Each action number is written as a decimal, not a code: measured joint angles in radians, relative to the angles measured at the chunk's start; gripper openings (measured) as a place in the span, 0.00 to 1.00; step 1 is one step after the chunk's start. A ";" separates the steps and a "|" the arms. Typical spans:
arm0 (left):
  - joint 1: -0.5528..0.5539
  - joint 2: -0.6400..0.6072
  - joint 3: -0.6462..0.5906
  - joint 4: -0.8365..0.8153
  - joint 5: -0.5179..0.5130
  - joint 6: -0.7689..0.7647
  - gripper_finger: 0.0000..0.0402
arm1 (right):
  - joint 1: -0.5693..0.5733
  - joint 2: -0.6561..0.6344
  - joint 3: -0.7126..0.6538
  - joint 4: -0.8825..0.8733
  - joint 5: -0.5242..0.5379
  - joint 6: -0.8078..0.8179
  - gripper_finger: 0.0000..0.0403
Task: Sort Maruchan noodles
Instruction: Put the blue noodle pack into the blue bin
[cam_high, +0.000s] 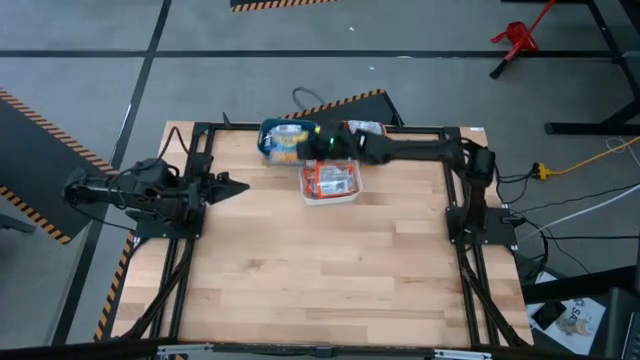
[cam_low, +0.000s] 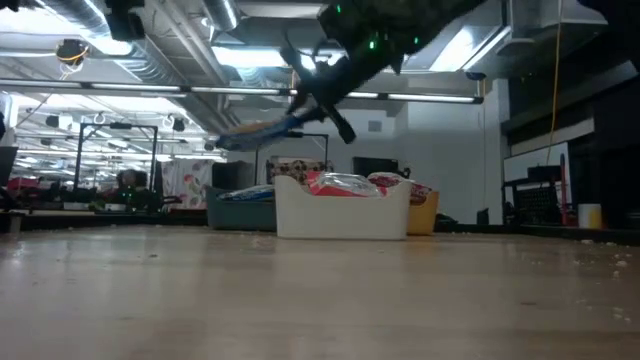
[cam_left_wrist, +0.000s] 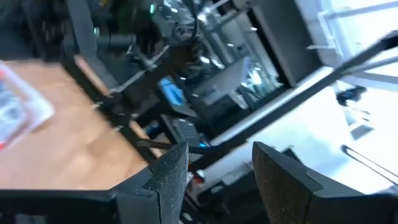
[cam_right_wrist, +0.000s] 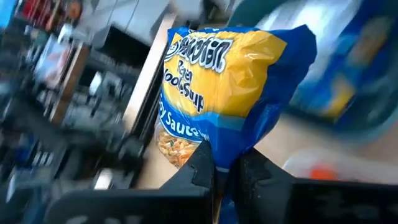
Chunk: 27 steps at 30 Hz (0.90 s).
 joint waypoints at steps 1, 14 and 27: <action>0.000 -0.008 0.000 -0.022 -0.015 0.000 0.43 | -0.026 0.005 0.000 0.003 -0.006 -0.013 0.03; 0.000 -0.021 0.000 -0.104 -0.131 0.019 0.43 | -0.214 0.165 0.076 0.103 -0.207 -0.042 0.03; 0.000 -0.021 0.000 -0.105 -0.155 0.029 0.43 | -0.240 0.279 0.222 0.012 -0.233 -0.068 0.04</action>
